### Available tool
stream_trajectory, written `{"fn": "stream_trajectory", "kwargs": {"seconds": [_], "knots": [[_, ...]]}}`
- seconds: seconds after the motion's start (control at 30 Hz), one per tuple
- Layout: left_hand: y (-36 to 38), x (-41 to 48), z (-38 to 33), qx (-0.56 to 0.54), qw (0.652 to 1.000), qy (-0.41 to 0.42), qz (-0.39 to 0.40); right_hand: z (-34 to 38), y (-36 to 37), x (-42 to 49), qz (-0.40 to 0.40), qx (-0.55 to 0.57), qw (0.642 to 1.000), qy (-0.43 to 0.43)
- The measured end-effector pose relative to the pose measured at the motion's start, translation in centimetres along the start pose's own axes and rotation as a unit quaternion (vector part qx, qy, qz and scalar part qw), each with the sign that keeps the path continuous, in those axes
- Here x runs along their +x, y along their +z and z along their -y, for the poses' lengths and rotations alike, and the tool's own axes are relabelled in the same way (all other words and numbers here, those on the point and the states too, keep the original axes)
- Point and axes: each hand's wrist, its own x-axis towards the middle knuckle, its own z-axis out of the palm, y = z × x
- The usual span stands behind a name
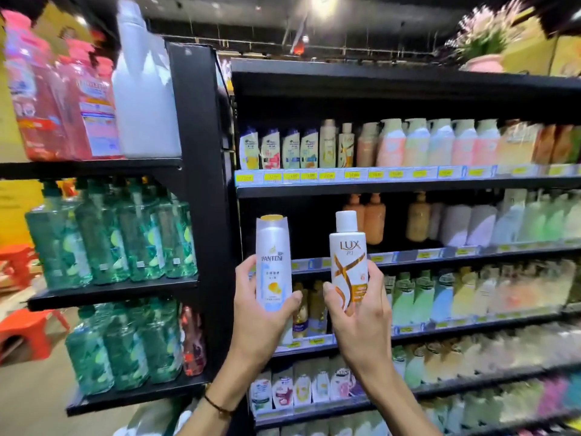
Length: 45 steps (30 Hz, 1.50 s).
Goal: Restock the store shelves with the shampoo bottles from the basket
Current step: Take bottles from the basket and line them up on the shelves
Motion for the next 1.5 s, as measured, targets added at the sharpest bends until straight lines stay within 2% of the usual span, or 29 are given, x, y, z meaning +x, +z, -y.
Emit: {"fn": "stream_trajectory", "kwargs": {"seconds": [0.3,0.6,0.8,0.93,1.2,1.5], "knots": [[12.4,8.2,2.5,-0.052,0.998,-0.011,-0.030,-8.8,-3.4,13.6,-0.004,0.070,0.996,-0.047],[23.0,19.4,1.1,-0.055,0.997,-0.021,-0.043,-14.8,-4.7,27.0,0.041,0.112,0.990,-0.074],[24.4,26.2,-0.5,-0.018,0.999,-0.026,-0.013,-15.2,-2.9,31.1,0.033,0.132,0.987,-0.089],[24.2,30.7,-1.3,0.025,0.999,-0.018,-0.021,-14.9,-1.6,32.3,0.008,0.144,0.985,-0.091],[24.6,36.8,-0.4,0.024,0.997,-0.076,0.002,-13.7,-0.6,34.5,-0.023,0.126,0.985,-0.111],[24.8,39.9,3.9,0.174,0.981,-0.091,0.004,-13.4,0.1,36.1,-0.039,0.112,0.985,-0.128]]}}
